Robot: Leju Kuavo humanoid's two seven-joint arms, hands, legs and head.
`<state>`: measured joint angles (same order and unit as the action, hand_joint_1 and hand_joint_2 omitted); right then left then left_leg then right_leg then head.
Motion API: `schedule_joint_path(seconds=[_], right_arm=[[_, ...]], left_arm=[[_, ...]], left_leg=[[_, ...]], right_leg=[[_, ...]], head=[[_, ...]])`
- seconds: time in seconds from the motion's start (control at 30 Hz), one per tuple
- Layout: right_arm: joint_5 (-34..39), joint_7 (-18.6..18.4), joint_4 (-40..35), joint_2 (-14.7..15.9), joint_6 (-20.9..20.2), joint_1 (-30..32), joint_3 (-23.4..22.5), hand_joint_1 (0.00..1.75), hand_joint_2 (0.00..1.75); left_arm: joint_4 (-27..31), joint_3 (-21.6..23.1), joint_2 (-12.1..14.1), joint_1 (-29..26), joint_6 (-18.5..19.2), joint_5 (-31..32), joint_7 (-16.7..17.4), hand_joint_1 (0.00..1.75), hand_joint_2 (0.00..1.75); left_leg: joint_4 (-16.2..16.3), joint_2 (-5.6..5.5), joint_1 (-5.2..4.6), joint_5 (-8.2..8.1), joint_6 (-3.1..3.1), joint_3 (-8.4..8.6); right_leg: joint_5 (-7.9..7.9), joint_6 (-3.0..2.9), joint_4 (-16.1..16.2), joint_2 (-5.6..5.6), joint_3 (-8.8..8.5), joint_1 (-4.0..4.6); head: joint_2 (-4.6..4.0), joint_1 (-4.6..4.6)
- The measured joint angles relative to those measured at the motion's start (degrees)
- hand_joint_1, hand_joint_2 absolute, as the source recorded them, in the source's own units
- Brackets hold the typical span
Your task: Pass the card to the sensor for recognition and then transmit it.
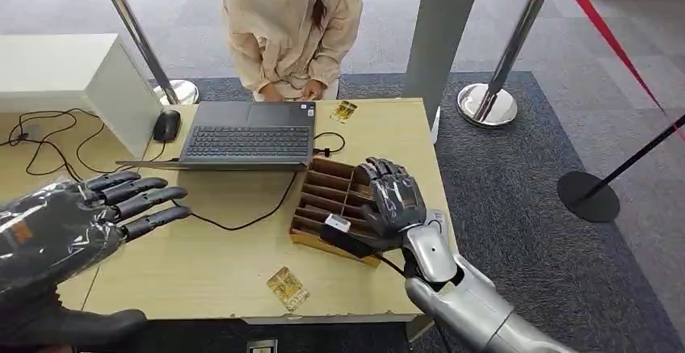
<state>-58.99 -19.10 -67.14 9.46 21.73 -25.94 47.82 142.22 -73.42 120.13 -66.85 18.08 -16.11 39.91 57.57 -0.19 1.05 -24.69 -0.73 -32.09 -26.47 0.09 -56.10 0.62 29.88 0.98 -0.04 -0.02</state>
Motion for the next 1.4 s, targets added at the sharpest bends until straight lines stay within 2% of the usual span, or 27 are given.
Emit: schedule_joint_path(seconds=[0.2, 0.27, 0.3, 0.37, 0.4, 0.57, 0.8, 1.1, 1.4], right_arm=[[0.0, 0.0, 0.0, 0.0, -0.1, 0.0, 0.0, 0.54, 1.75], [0.0, 0.0, 0.0, 0.0, -0.1, 0.0, 0.0, 0.70, 1.75], [0.0, 0.0, 0.0, 0.0, -0.1, 0.0, 0.0, 0.70, 1.75], [0.0, 0.0, 0.0, 0.0, -0.1, 0.0, 0.0, 0.94, 1.75], [0.0, 0.0, 0.0, 0.0, -0.1, 0.0, 0.0, 0.94, 1.75], [0.0, 0.0, 0.0, 0.1, -0.2, 0.0, 0.0, 1.31, 1.75], [0.0, -0.4, -0.1, 0.2, -1.4, 0.0, 0.0, 1.31, 1.75], [0.2, -0.7, -0.1, 0.3, -2.1, 0.0, 0.0, 1.12, 1.75], [0.3, -1.0, -0.1, 0.4, -2.3, 0.0, 0.0, 1.15, 1.75]], left_arm=[[-0.1, 0.0, 0.0, 0.0, 0.0, -0.1, 0.0, 0.00, 0.00], [-0.1, 0.0, 0.0, 0.0, 0.0, -0.1, 0.0, 0.00, 0.00], [-0.1, 0.0, 0.0, 0.0, 0.0, -0.1, 0.0, 0.00, 0.00], [-0.2, 0.0, 0.0, 0.0, 0.0, -0.1, 0.0, 0.00, 0.00], [-0.2, 0.0, 0.0, 0.0, 0.0, -0.1, 0.0, 0.00, 0.00], [-0.2, 0.0, 0.0, 0.0, 0.0, -0.1, 0.0, 0.00, 0.00], [-0.2, 0.0, 0.0, 0.0, 0.0, -0.3, 0.0, 0.00, 0.00], [-0.2, 0.0, 0.0, 0.0, 0.2, -0.1, 0.0, 0.00, 0.00], [-0.3, 0.0, 0.0, 0.0, 0.3, -0.9, 0.0, 0.00, 0.00]], left_leg=[[0.0, 0.00, 0.00, 0.00, 0.00, 0.00], [0.0, 0.00, 0.00, 0.00, 0.00, 0.00], [0.0, 0.00, 0.00, 0.00, 0.00, 0.00], [0.0, 0.00, 0.00, 0.00, 0.00, 0.00], [0.0, 0.00, 0.00, 0.00, 0.00, 0.00], [0.0, 0.00, 0.00, 0.00, 0.00, -0.01], [0.0, 0.00, 0.00, 0.00, 0.00, -0.01], [0.0, 0.00, 0.00, 0.00, 0.00, -0.01], [0.0, 0.00, 0.00, 0.00, 0.00, -0.02]], right_leg=[[0.00, 0.00, 0.0, 0.00, 0.00, 0.00], [0.00, 0.00, 0.0, 0.00, 0.00, 0.00], [0.00, 0.00, 0.0, 0.00, 0.00, 0.00], [0.00, 0.00, 0.0, 0.00, 0.00, 0.00], [0.00, 0.00, 0.0, 0.00, 0.01, 0.00], [0.00, 0.00, 0.0, 0.00, 0.01, 0.00], [0.00, 0.00, 0.0, 0.00, 0.01, 0.00], [0.00, 0.00, 0.0, 0.00, 0.01, 0.00], [0.00, 0.00, 0.0, 0.00, 0.01, 0.00]], head=[[0.00, 0.00], [0.00, 0.00], [0.00, 0.00], [0.00, 0.00], [0.00, -0.02], [0.00, 0.00], [0.00, -0.02], [-0.02, 0.00], [0.00, 0.00]])
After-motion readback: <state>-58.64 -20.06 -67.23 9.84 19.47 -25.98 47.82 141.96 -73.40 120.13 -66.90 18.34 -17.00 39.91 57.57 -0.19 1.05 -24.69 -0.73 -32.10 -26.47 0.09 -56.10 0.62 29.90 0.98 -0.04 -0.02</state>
